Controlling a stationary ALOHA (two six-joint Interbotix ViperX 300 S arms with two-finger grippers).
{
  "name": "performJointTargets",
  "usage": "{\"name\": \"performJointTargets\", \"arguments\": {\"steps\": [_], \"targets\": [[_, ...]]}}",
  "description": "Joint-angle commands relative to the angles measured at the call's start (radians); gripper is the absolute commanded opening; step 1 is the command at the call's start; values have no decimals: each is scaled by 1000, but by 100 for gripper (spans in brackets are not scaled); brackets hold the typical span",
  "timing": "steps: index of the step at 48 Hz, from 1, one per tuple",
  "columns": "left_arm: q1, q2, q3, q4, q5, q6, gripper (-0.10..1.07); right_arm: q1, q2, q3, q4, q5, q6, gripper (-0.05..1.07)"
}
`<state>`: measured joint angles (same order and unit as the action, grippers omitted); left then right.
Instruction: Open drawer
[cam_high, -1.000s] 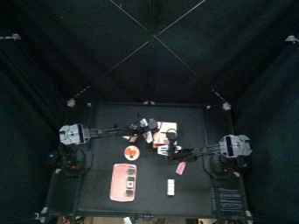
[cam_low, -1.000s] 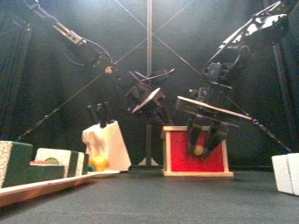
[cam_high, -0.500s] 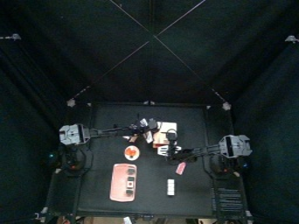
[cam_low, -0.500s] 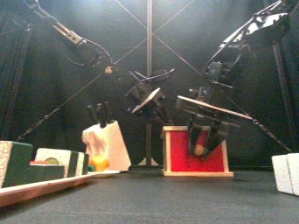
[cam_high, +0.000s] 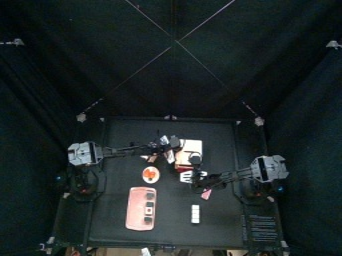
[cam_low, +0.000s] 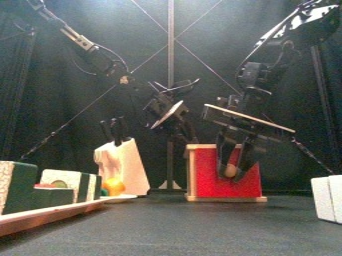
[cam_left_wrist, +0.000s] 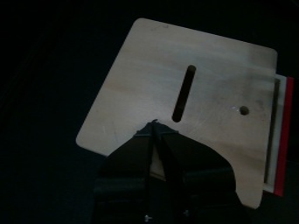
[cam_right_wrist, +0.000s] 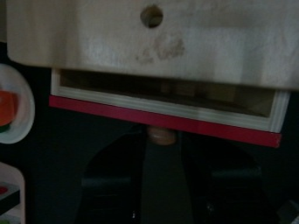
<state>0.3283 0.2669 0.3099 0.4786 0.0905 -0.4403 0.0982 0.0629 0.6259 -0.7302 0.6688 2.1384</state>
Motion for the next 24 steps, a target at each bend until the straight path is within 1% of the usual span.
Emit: {"name": "performJointTargets", "arguments": {"steps": [1, 16, 24], "targets": [[8, 2, 11, -2, 17, -3, 53, 32, -26, -26, 5, -2, 2, 50], [8, 0, 11, -6, 17, -3, 53, 103, -25, -28, 44, 23, 3, 50], [6, 2, 11, -6, 17, -3, 53, 126, -20, -31, 58, 38, 3, 50]]}}
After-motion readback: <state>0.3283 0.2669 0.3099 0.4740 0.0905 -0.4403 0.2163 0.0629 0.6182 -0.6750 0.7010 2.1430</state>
